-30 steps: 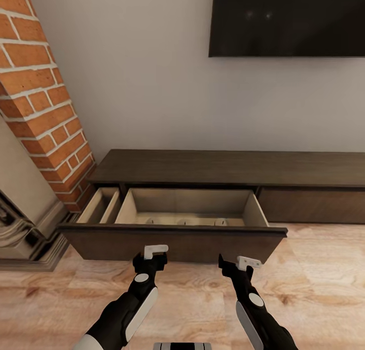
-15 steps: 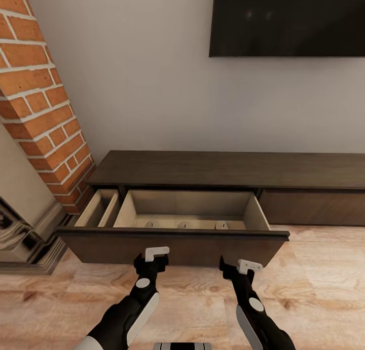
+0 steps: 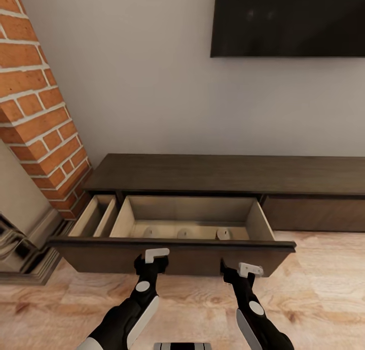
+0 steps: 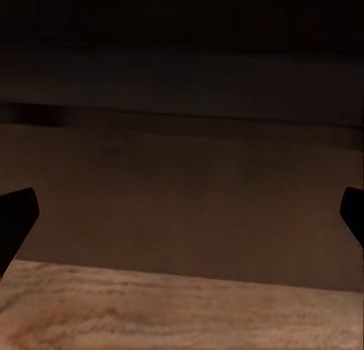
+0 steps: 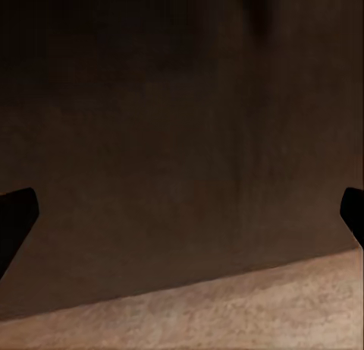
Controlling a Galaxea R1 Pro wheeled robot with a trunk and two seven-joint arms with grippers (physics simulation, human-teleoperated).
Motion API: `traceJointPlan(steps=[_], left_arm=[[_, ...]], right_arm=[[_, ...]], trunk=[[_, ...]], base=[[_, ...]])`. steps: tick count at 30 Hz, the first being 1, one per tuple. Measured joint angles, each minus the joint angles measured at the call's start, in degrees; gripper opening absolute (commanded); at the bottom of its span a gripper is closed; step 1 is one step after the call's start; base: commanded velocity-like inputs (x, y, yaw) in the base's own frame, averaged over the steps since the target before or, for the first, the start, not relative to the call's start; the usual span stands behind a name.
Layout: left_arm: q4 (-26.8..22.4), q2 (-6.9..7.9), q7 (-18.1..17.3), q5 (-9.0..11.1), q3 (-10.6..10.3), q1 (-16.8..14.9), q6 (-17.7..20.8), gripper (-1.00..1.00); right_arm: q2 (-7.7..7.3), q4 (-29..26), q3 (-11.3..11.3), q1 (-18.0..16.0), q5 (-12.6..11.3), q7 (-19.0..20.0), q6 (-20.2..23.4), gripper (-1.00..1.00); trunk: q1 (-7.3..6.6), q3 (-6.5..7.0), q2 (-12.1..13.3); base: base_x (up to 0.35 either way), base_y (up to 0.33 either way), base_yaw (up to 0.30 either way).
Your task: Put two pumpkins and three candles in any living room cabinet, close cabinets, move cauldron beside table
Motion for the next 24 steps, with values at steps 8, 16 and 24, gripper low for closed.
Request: traceJointPlan(steps=[8, 16, 24], left_arm=[[0.96, -0.13, 0.02, 0.17, -0.06, 0.02, -1.66, 1.0], [0.96, -0.12, 0.06, 0.15, -0.04, 0.01, -3.01, 1.0], [0.94, -0.09, -0.01, 0.11, -0.08, 0.01, -3.05, 1.0]], right_arm=[[0.0, 0.0, 0.0, -0.03, -0.01, 0.0, -0.1, 1.0], [0.0, 0.0, 0.0, -0.05, -0.01, 0.0, -0.08, 1.0], [0.0, 0.0, 0.0, -0.06, -0.01, 0.0, -0.1, 1.0]], trunk=[[0.03, -0.01, 0.0], [0.0, -0.01, 0.0], [0.0, -0.01, 0.0]], base=[[0.098, 0.0, 0.0], [0.15, 0.0, 0.0], [0.257, 0.0, 0.0]])
